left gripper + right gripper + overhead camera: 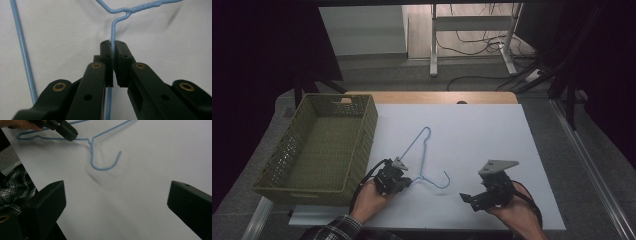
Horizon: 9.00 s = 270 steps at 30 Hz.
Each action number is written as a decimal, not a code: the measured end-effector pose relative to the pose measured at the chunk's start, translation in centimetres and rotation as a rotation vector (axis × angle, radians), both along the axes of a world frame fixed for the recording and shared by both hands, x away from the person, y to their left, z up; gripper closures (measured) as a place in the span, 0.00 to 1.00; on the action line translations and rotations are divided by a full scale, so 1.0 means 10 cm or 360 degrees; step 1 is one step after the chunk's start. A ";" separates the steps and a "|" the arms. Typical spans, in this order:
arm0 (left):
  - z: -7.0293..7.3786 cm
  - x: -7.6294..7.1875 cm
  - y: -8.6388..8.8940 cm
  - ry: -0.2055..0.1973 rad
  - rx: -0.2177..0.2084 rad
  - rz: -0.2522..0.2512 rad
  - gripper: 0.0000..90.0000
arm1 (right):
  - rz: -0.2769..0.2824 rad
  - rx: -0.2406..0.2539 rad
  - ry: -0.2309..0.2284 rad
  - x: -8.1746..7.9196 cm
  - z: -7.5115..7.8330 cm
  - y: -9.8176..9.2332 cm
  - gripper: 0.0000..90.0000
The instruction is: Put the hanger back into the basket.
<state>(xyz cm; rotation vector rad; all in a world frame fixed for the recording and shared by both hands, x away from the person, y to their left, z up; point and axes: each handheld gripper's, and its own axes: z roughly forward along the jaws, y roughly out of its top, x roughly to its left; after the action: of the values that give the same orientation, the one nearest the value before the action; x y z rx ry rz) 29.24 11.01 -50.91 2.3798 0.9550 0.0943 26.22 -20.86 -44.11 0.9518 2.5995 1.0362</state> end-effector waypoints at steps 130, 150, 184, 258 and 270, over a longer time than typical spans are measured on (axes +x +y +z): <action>0.54 -0.09 0.01 -0.0337 -0.0078 0.0148 0.97 | 0.0111 0.0227 -0.0323 0.38 0.15 1.12 0.79; 0.69 -0.12 0.07 -0.0210 -0.0412 -0.0048 0.83 | 0.0131 0.0416 -0.0455 0.32 0.27 1.15 0.95; 0.93 -0.01 0.24 0.0050 -0.0481 -0.0017 0.97 | 0.0133 0.0328 -0.0346 0.17 0.38 0.64 0.49; 0.57 0.61 3.12 -0.0051 -0.0407 0.0765 0.96 | -0.0105 0.0030 -0.0059 0.12 -0.19 -0.32 0.08; 0.83 0.37 2.89 -0.0240 -0.0137 0.0834 0.38 | -0.0139 0.0092 -0.0066 0.11 -0.14 -0.41 0.08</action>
<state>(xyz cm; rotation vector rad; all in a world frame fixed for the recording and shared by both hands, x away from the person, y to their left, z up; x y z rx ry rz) 32.97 39.87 -42.65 1.9595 1.4493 0.4145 27.33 -24.98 -45.52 1.0356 2.4837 1.1023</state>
